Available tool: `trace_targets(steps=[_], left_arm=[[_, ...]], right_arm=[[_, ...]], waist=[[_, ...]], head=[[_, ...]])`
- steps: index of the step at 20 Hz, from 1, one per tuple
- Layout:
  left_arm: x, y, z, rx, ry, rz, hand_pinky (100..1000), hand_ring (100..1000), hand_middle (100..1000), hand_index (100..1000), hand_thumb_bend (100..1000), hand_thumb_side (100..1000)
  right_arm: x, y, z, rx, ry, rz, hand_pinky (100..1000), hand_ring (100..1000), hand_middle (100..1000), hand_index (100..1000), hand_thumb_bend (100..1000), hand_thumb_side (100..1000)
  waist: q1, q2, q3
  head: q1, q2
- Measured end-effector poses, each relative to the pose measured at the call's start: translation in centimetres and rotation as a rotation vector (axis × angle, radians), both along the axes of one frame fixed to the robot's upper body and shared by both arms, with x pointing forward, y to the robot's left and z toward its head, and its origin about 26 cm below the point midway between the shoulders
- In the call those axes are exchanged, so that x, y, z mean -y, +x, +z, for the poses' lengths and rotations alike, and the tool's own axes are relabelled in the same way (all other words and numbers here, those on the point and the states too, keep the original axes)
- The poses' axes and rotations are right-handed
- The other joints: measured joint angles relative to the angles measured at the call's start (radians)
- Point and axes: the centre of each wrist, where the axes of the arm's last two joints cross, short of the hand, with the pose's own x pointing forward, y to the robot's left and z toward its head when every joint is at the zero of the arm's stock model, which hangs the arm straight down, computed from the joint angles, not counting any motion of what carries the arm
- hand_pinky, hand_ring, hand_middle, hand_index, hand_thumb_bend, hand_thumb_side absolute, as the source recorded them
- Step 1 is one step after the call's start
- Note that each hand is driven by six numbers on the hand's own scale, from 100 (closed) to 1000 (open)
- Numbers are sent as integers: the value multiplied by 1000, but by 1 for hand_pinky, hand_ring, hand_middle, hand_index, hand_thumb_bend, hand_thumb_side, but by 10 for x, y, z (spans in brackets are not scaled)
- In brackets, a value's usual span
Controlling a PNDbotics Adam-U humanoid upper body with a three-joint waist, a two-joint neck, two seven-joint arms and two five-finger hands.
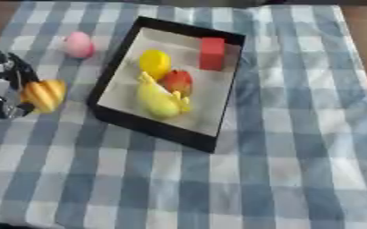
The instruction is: Pick up objects on the table and place them in the box.
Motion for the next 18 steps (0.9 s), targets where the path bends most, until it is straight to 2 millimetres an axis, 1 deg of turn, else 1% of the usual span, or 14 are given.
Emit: trace_targets(steps=[2, 3, 4, 6, 8, 10, 12, 15, 18], left_arm=[[16, -5, 25, 82, -25, -62, 726, 559, 557, 630, 188, 100], [24, -6, 36, 118, -38, -97, 735, 563, 562, 635, 176, 100], [34, -7, 45, 144, -50, -136, 765, 577, 571, 641, 168, 100], [53, -2, 59, 173, -74, -211, 765, 576, 576, 641, 190, 100], [72, 9, 65, 182, -88, -281, 745, 573, 573, 640, 175, 100], [90, 28, 61, 157, -85, -335, 744, 578, 575, 640, 188, 100], [106, 48, 52, 122, -65, -369, 742, 583, 574, 638, 219, 100], [121, 79, 26, 68, -11, -382, 740, 588, 576, 640, 239, 100], [127, 100, -1, 31, 43, -384, 741, 590, 578, 642, 238, 100]], right_arm=[[1, 0, 1, 7, 5, -1, 797, 830, 622, 785, 100, 651], [2, 0, 2, 13, 8, -2, 796, 830, 622, 784, 100, 682], [2, 1, 4, 22, 10, -4, 796, 830, 623, 784, 100, 648], [3, 2, 9, 43, 13, -5, 796, 831, 625, 784, 100, 645], [4, 3, 15, 66, 14, -4, 797, 831, 626, 785, 100, 638], [4, 4, 21, 91, 12, 3, 797, 831, 626, 784, 100, 632], [5, 5, 25, 108, 10, 7, 796, 830, 626, 784, 100, 632], [4, 6, 29, 121, 14, 17, 796, 830, 625, 783, 100, 636], [3, 7, 31, 124, 17, 23, 796, 829, 624, 782, 100, 640]], waist=[[0, 0, 0], [1, 0, 0], [3, 0, 0], [8, 0, -1], [8, 0, -4], [8, 0, -9], [8, 0, -12], [8, 0, -16], [8, 0, -17]], head=[[-2, 0], [-3, 0], [-3, 0], [-3, 1], [-2, 1], [-1, 1], [2, 1], [6, 1], [9, 1]])
